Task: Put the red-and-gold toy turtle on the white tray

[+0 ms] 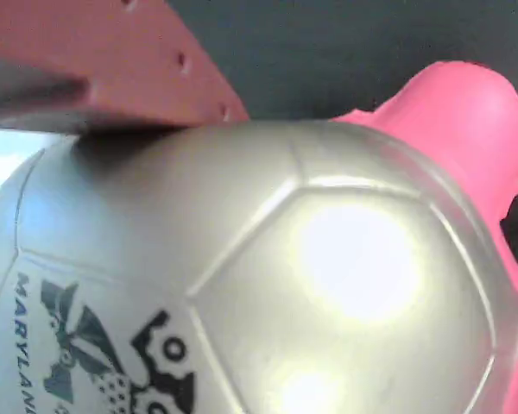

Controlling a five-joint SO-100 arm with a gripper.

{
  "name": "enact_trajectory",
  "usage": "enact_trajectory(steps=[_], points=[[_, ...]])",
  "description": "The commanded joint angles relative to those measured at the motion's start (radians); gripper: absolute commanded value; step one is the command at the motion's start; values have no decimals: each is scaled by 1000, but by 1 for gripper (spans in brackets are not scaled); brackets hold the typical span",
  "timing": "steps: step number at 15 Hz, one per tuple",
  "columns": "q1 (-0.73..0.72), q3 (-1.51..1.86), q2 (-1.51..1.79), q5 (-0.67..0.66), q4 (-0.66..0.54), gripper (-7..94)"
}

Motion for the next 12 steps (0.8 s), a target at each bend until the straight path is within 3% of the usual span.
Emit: enact_trajectory(steps=[1, 6, 12], points=[[29, 55, 310, 6, 9, 0], [51, 183, 597, 40, 11, 0], [284, 241, 646, 40, 9, 0]])
